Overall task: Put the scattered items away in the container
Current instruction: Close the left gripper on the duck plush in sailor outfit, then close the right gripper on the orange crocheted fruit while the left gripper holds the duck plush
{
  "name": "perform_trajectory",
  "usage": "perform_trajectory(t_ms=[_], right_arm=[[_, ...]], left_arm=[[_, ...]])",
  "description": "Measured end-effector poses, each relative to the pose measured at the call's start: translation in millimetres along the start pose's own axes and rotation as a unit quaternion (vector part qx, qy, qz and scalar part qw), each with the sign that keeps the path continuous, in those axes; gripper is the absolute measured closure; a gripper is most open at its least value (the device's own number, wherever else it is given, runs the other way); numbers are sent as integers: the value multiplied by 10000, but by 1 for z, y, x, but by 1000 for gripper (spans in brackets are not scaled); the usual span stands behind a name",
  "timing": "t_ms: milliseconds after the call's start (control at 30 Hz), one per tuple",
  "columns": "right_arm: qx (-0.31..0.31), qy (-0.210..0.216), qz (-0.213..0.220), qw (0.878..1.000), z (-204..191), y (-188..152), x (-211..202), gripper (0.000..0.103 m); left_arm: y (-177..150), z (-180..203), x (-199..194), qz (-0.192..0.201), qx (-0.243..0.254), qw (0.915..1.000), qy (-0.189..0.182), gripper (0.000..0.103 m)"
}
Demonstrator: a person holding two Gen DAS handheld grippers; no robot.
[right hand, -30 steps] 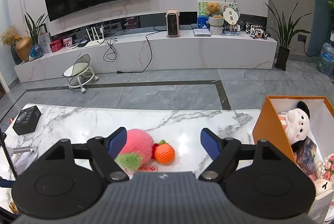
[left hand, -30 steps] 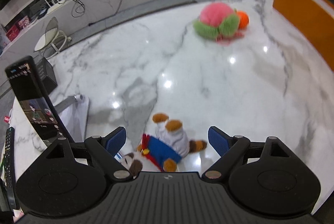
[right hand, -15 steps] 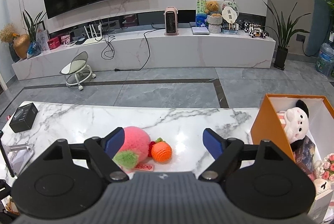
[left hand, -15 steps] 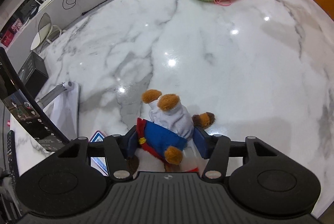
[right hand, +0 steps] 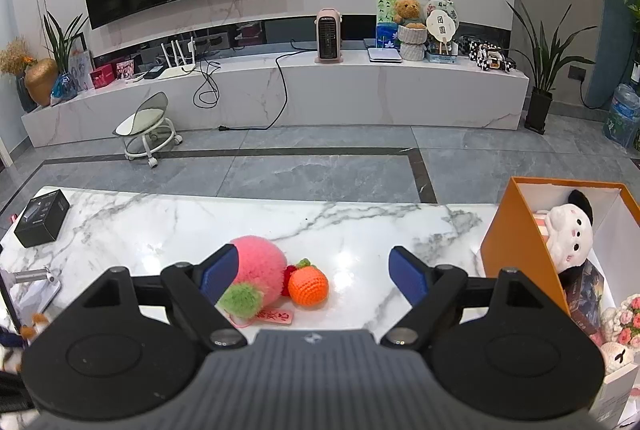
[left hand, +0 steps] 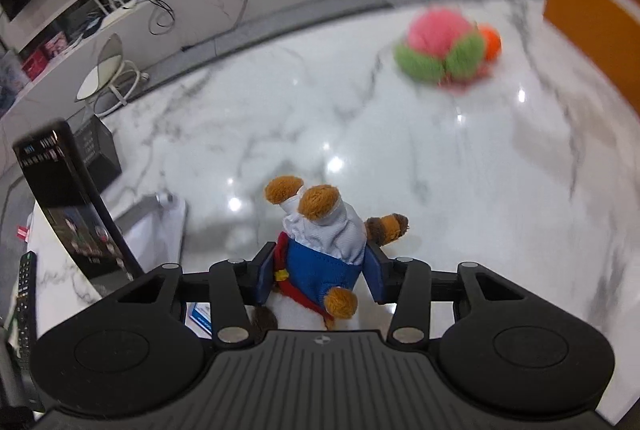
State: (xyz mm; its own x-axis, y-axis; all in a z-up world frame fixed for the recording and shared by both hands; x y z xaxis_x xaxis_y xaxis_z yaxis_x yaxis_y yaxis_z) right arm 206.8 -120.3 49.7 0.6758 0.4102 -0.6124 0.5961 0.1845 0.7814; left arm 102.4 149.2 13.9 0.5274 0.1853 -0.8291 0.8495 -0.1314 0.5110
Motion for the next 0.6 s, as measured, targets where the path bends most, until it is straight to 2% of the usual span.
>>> perform_trajectory(t_ms=[167, 333, 433, 600], right_arm=[[-68, -24, -75, 9999, -2, -2, 5, 19], [-51, 37, -292, 9996, 3, -9, 15, 19], [-250, 2, -484, 9985, 9, -17, 26, 19], [-721, -19, -743, 9946, 18, -31, 52, 22]], left_arm=[[28, 6, -6, 329, -385, 9986, -132, 51], [44, 11, 0, 596, -951, 9924, -513, 51], [45, 13, 18, 531, -1161, 9895, -676, 51], [42, 14, 39, 396, -1075, 9909, -703, 51]])
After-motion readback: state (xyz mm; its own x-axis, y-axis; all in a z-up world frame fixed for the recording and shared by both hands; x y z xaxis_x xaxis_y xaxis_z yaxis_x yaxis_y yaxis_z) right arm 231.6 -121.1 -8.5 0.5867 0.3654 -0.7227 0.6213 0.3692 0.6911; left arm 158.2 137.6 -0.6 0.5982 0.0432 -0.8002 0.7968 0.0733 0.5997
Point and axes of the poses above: each gripper's, at about its wrist camera, not at the fingertips, and x roughly the way its jaws point, z to its right, y to its top, the point moved 1 cm from there along x, roughly the way its jaws point, and after that the axes turned 5 degrees about y, right-handed, at the moved point
